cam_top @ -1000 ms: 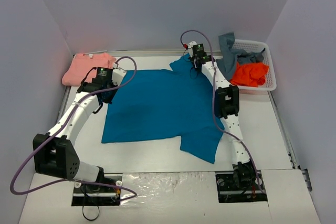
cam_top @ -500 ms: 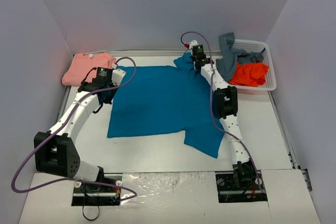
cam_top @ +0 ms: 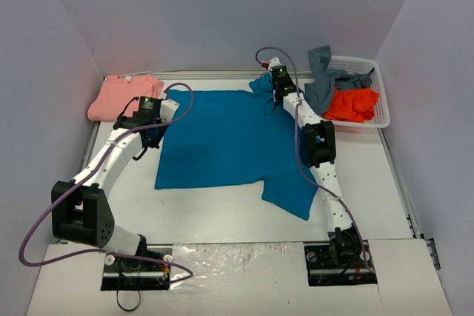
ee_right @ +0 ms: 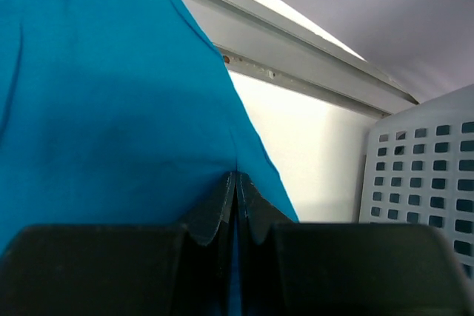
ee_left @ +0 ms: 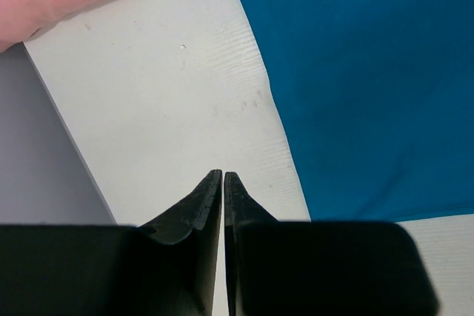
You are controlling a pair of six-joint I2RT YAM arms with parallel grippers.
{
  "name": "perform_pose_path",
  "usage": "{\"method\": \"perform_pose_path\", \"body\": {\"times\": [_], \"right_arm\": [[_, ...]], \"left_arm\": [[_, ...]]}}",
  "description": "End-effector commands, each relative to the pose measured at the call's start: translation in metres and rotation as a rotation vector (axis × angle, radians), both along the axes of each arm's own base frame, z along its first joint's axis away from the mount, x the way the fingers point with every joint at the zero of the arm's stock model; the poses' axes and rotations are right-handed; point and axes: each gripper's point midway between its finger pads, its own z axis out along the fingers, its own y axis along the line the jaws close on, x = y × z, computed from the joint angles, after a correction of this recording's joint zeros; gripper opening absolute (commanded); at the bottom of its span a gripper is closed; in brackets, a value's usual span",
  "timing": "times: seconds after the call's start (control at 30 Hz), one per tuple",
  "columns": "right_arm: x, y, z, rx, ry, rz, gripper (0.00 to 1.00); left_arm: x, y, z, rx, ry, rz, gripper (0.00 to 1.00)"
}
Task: Fold and stack the t-shirts
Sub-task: Flatten out the tshirt
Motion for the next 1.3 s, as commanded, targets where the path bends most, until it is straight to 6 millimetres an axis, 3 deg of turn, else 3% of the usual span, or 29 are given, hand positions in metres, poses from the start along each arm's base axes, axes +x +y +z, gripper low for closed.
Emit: {"method": "perform_pose_path", "body": {"times": [0.0, 0.03, 0.07, 0.1, 0.2, 0.23, 0.3, 0.33, 0.37, 0.47, 0.6, 0.63, 0.7, 0.73, 0.87, 1.0, 1.27], "right_arm": [[-0.005, 0.000, 0.032, 0.030, -0.030, -0.007, 0.00], [-0.005, 0.000, 0.059, 0.048, -0.071, -0.014, 0.00], [-0.008, 0.002, 0.063, 0.059, -0.071, -0.009, 0.00], [-0.008, 0.006, 0.093, 0.086, -0.118, -0.008, 0.00], [-0.018, 0.013, 0.114, 0.102, -0.127, 0.016, 0.00], [-0.023, 0.014, 0.138, 0.108, -0.154, 0.020, 0.00], [-0.039, 0.021, 0.131, 0.093, -0.109, 0.044, 0.00], [-0.046, 0.022, 0.150, 0.094, -0.126, 0.054, 0.00], [-0.053, 0.024, 0.151, 0.093, -0.117, 0.062, 0.00], [-0.084, 0.028, 0.145, 0.102, -0.060, 0.089, 0.00], [-0.141, 0.030, 0.116, 0.098, 0.067, 0.127, 0.00], [-0.150, 0.035, 0.110, 0.105, 0.094, 0.146, 0.00], [-0.171, 0.036, 0.105, 0.105, 0.139, 0.160, 0.00], [-0.184, 0.036, 0.090, 0.101, 0.188, 0.170, 0.00], [-0.216, 0.031, 0.069, 0.077, 0.275, 0.175, 0.00], [-0.239, 0.025, 0.048, 0.074, 0.345, 0.176, 0.00], [-0.254, 0.015, 0.024, 0.050, 0.421, 0.154, 0.00]], "left_arm": [[0.005, 0.003, 0.014, -0.013, -0.061, 0.033, 0.07], [0.006, 0.003, 0.018, -0.016, -0.076, 0.033, 0.08], [0.006, 0.003, 0.023, -0.019, -0.094, 0.034, 0.11], [0.006, 0.004, 0.027, -0.021, -0.105, 0.038, 0.12], [0.006, 0.006, 0.036, -0.019, -0.138, 0.044, 0.16], [0.005, 0.006, 0.039, -0.020, -0.147, 0.046, 0.17], [0.003, 0.007, 0.038, -0.021, -0.147, 0.045, 0.18], [0.002, 0.005, 0.040, -0.029, -0.153, 0.040, 0.18], [0.002, 0.005, 0.040, -0.032, -0.157, 0.038, 0.19], [-0.001, 0.001, 0.035, -0.049, -0.148, 0.017, 0.22], [0.000, -0.009, 0.021, -0.078, -0.120, -0.028, 0.21], [0.002, -0.010, 0.011, -0.080, -0.098, -0.032, 0.12], [0.005, -0.015, 0.003, -0.093, -0.079, -0.048, 0.03], [0.008, -0.021, -0.006, -0.109, -0.056, -0.072, 0.02], [0.028, -0.028, -0.013, -0.123, -0.079, -0.093, 0.02], [0.047, -0.041, -0.020, -0.174, -0.065, -0.102, 0.02], [0.065, -0.063, -0.062, -0.262, 0.055, -0.100, 0.02]]}}
